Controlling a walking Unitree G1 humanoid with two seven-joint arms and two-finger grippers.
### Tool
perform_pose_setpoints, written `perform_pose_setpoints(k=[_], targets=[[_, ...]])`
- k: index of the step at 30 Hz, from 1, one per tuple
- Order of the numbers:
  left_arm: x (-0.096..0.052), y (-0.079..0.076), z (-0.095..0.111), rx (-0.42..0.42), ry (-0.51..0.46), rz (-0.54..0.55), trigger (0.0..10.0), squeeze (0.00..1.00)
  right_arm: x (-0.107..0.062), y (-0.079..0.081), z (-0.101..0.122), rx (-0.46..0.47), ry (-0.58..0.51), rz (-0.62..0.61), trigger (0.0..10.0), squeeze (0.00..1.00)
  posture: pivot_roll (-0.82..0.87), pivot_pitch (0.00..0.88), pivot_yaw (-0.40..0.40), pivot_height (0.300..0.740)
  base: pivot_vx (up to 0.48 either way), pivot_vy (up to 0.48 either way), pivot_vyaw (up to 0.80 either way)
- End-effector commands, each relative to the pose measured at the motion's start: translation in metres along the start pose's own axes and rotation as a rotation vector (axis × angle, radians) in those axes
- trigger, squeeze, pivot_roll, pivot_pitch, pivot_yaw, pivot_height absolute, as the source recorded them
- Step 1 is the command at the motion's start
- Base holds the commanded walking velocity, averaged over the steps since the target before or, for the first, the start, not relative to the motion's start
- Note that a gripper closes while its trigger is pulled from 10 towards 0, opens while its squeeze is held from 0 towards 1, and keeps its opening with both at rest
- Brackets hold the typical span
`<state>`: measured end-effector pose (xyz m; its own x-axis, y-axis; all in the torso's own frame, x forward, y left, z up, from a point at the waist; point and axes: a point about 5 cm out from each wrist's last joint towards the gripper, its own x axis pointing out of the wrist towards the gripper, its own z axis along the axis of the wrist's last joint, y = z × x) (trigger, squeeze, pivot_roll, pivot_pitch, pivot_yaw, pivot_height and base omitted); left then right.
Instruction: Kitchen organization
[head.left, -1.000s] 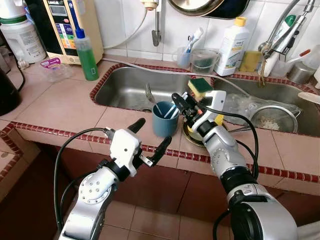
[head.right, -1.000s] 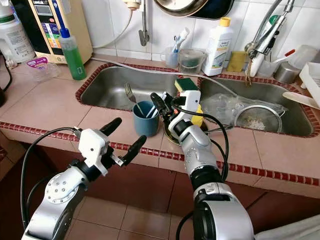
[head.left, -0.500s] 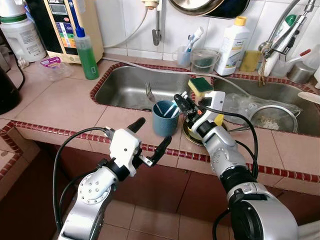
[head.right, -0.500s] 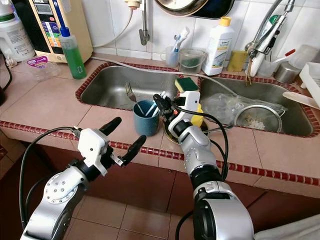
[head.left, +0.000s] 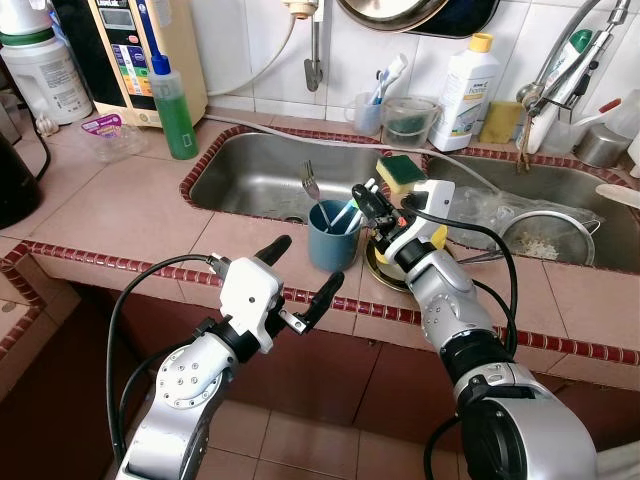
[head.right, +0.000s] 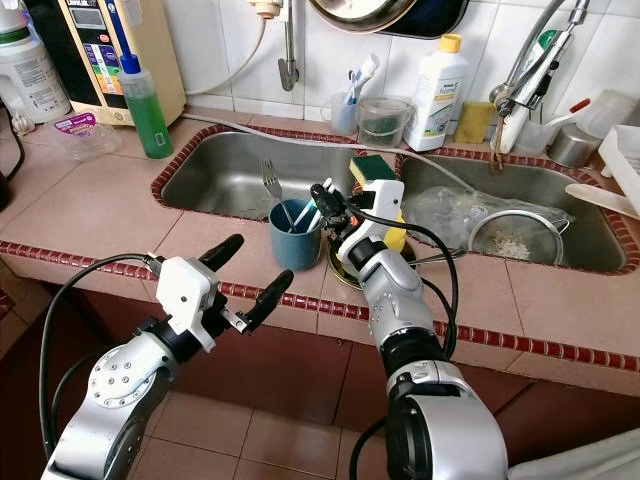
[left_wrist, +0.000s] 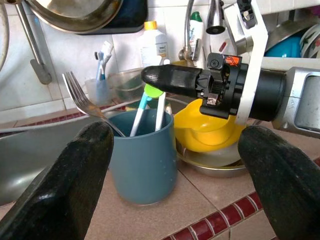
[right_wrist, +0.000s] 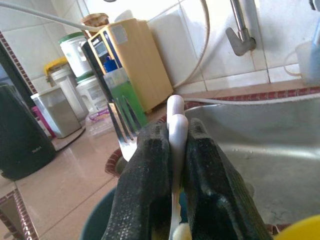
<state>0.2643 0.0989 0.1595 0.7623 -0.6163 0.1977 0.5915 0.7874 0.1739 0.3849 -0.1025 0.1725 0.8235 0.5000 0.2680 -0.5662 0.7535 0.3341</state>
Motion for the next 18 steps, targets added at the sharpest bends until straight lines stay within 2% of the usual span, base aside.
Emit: perform_pose_setpoints(k=[1, 2, 13, 18], targets=[[0.002, -0.003, 0.003, 0.01, -0.01, -0.012, 10.0, 0.0, 0.007, 0.003, 0.011, -0.019, -0.029, 0.02, 9.3, 0.0, 0.01, 0.025, -0.026, 0.74, 0.0, 0.0, 0.0], [0.002, -0.003, 0.003, 0.009, -0.01, -0.011, 10.0, 0.0, 0.009, 0.004, 0.017, -0.023, -0.05, 0.027, 10.0, 0.0, 0.01, 0.026, -0.026, 0.74, 0.0, 0.0, 0.0], [0.003, -0.006, 0.002, 0.003, -0.013, -0.017, 10.0, 0.0, 0.024, 0.019, 0.065, -0.069, -0.204, 0.113, 10.0, 0.0, 0.0, 0.016, -0.032, 0.74, 0.0, 0.0, 0.0], [0.004, -0.006, 0.002, 0.001, -0.014, -0.017, 10.0, 0.0, 0.024, 0.021, 0.068, -0.071, -0.211, 0.124, 10.0, 0.0, 0.0, 0.018, -0.034, 0.74, 0.0, 0.0, 0.0]])
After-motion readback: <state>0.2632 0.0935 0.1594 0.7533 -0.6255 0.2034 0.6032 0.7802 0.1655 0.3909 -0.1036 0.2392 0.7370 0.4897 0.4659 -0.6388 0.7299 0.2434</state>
